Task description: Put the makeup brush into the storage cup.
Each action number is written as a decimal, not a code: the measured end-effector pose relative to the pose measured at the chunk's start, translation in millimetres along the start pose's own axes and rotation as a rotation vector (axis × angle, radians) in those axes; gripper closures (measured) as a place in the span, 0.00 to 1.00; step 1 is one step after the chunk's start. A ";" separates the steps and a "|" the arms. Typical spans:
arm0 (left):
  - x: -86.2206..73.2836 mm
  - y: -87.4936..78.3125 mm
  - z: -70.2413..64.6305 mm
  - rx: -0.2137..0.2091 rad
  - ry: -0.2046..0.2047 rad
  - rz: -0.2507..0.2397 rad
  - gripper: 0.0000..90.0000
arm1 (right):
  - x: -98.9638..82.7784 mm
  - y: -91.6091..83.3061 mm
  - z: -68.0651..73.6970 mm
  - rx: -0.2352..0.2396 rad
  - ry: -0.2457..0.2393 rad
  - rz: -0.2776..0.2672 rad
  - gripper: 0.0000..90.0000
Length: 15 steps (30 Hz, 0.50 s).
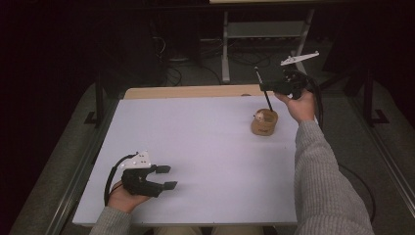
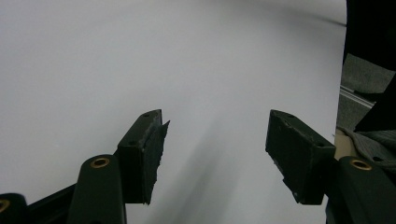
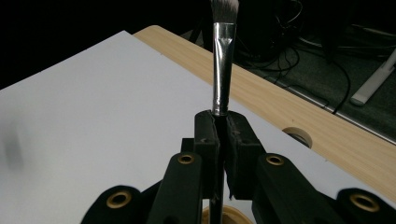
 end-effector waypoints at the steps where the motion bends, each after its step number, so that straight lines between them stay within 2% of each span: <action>1: 0.0 0.0 0.0 -0.001 0.001 0.000 0.40 | -0.7 0.4 -0.5 -0.001 0.000 0.001 0.93; 15: -0.6 -1.1 0.6 0.000 -0.003 0.001 0.40 | -13.1 7.3 -8.3 -0.009 0.032 -0.006 0.92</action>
Point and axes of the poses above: each handheld gripper's, and its own axes: y roughly forward along the jaws, x roughly out of its top, z roughly to its left, the point moved 3 cm from there along y, roughly forward along the jaws, and after that the axes turned 15 degrees about x, right-handed, at the moved point
